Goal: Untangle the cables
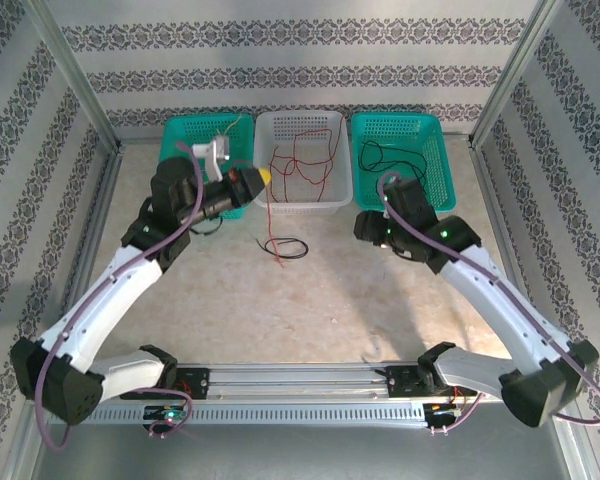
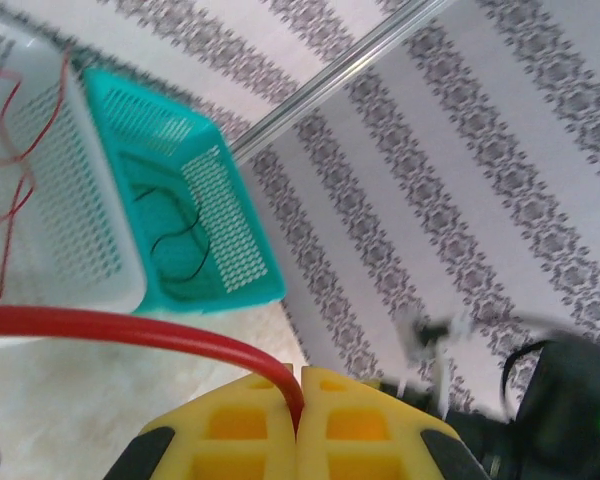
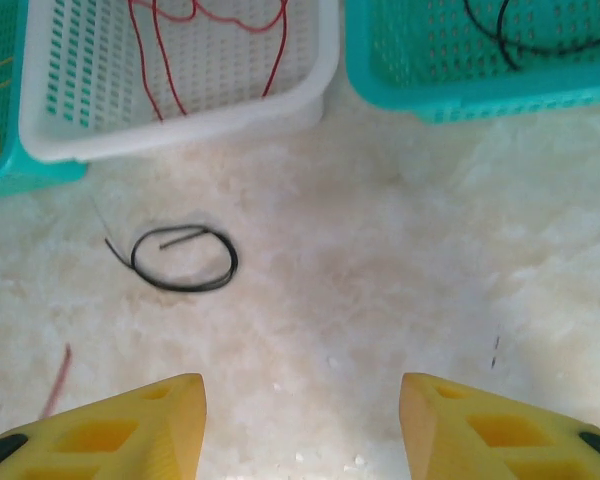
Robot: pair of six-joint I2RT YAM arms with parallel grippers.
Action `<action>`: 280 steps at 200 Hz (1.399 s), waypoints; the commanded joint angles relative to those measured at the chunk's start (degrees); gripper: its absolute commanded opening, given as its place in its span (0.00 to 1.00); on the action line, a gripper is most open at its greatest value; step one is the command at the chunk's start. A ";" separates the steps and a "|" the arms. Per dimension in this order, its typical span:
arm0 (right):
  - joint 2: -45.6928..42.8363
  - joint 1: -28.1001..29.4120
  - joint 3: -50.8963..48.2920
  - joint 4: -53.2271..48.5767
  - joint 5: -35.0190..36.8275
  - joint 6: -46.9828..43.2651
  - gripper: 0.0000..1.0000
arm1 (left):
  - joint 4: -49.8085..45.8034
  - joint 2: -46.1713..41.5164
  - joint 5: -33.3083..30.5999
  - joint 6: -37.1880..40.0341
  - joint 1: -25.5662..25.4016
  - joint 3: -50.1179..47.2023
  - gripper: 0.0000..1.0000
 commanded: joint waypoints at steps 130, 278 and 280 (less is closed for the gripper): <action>-15.34 1.73 -12.65 3.48 1.35 4.12 0.54 | -22.03 64.19 -0.41 16.99 1.59 75.90 0.93; -2.46 14.24 -6.07 8.36 6.64 3.17 0.55 | -37.84 38.09 -7.68 30.01 1.25 39.02 1.00; -2.26 14.39 -6.04 8.46 6.66 3.17 0.55 | -38.74 38.24 -7.68 30.29 1.25 39.34 1.00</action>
